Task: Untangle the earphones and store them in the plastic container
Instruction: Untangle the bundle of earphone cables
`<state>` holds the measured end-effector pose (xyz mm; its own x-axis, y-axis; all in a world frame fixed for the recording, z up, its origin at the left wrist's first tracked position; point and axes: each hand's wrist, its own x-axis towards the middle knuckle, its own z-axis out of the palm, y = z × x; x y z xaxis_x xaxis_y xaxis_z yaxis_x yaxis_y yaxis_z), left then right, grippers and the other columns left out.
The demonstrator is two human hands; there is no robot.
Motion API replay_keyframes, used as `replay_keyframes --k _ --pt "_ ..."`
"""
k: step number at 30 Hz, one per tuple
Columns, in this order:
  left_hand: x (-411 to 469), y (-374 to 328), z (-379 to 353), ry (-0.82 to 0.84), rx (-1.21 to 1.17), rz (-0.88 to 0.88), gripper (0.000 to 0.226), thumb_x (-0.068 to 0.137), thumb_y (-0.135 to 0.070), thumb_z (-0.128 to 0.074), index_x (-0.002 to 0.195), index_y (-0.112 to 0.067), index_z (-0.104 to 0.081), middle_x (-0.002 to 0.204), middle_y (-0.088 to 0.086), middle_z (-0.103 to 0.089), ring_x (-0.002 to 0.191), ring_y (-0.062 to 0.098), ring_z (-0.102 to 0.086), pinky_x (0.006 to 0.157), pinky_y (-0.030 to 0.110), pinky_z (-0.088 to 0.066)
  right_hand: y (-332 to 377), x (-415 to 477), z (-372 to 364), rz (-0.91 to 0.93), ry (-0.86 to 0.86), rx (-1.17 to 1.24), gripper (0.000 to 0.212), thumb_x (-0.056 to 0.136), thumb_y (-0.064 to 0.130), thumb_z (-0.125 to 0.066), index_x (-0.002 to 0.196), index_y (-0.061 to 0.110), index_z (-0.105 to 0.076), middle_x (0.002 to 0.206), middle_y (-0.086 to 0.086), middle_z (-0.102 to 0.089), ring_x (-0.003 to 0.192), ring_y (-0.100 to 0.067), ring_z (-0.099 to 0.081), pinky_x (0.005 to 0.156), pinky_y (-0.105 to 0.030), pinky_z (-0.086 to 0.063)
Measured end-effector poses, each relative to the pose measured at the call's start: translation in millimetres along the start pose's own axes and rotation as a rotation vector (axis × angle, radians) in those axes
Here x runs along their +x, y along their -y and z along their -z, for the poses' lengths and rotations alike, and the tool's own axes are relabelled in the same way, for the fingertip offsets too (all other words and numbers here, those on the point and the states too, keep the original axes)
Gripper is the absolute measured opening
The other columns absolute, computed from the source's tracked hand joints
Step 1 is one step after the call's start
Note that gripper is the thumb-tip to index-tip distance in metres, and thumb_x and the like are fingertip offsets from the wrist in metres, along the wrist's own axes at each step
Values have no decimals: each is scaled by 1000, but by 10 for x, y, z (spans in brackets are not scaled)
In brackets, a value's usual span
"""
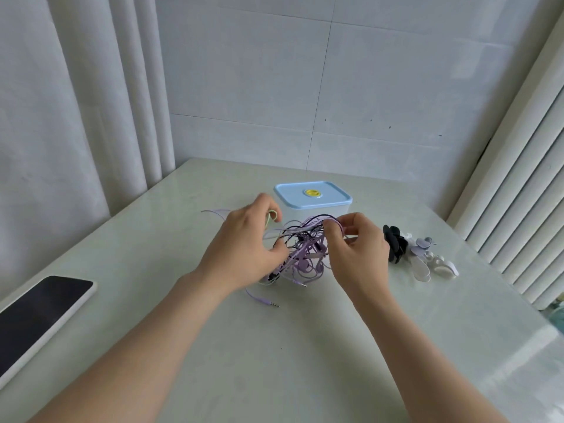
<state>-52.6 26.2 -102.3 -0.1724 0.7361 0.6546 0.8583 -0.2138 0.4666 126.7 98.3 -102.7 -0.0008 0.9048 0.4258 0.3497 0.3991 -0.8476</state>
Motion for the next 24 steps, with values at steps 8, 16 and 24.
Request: replay_keyframes --k 8,16,24 --pt "36 41 59 -170 103 211 20 89 -34 -72 81 -24 -57 67 -7 -59 69 25 -61 63 40 -54 -108 124 72 -68 -129 -42 13 96 28 -61 87 20 -64 62 8 -62 79 -23 -64 72 -37 -51" --pt "14 140 197 -91 508 356 37 84 0 -63 115 -19 -60 116 8 -44 80 35 -50 69 40 -38 -148 180 115 -160 -197 115 22 92 48 -56 88 26 -61 56 15 -62 72 -28 -64 75 -59 -61" --pt "-10 40 155 219 591 351 18 75 -35 -64 86 -41 -77 153 -9 -32 134 34 -21 103 49 -15 -151 191 95 -130 -210 171 21 99 45 -56 92 25 -57 54 14 -56 63 -20 -55 70 -48 -55"
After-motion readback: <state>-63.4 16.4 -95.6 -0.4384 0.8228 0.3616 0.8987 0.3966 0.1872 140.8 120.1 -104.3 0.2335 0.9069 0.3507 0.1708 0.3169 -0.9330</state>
